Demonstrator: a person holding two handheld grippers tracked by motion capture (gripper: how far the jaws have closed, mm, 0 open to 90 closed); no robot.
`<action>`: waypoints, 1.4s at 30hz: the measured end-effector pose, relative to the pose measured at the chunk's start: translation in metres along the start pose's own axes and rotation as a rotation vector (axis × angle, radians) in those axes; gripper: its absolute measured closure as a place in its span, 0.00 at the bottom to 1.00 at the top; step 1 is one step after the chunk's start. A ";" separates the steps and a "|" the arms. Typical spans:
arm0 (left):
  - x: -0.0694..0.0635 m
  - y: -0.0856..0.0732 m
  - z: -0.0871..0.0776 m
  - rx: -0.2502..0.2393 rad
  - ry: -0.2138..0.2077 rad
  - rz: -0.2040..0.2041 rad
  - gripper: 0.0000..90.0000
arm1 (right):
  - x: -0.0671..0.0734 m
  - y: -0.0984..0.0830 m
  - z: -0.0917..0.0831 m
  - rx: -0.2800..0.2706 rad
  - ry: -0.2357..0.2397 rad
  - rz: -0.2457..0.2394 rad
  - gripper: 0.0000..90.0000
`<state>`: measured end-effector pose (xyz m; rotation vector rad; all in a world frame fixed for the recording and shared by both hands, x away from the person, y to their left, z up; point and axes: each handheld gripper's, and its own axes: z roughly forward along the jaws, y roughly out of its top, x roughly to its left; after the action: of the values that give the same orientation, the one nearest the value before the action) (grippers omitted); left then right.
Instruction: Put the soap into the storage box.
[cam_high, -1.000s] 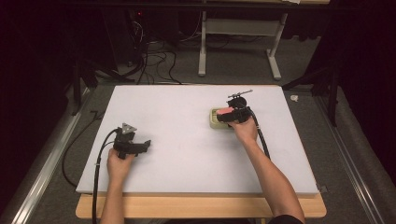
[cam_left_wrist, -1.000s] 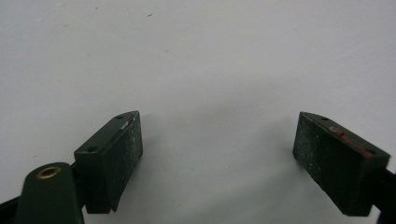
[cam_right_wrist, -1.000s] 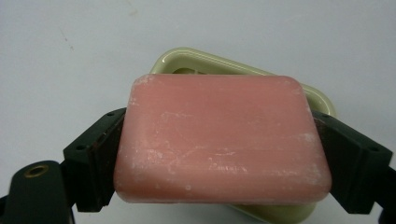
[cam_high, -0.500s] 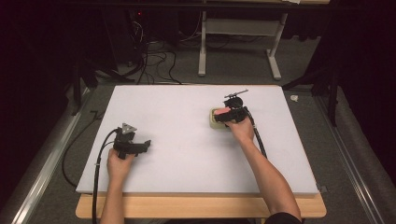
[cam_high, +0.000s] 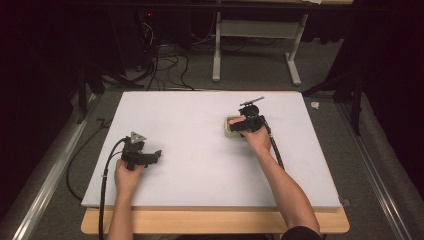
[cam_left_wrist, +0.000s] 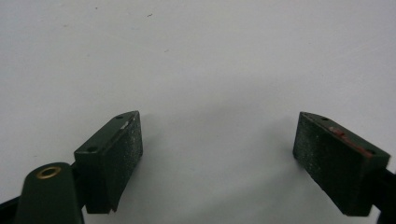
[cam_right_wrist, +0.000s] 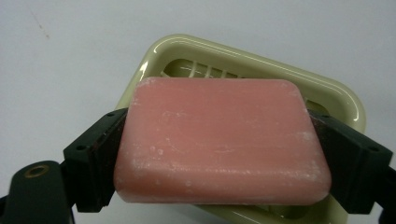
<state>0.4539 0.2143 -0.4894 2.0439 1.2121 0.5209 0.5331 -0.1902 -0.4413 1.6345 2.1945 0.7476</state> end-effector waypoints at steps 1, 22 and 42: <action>0.000 0.000 0.000 0.000 0.000 0.000 0.18 | 0.000 0.000 0.001 0.002 -0.002 -0.001 0.15; 0.000 0.000 0.000 0.000 0.000 0.000 0.18 | 0.000 0.001 -0.002 -0.020 -0.009 0.027 0.14; 0.000 0.000 0.000 0.000 0.000 0.000 0.18 | 0.000 0.002 -0.008 -0.044 0.006 0.015 0.14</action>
<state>0.4539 0.2143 -0.4894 2.0436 1.2120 0.5213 0.5298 -0.1915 -0.4335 1.6311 2.1569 0.8005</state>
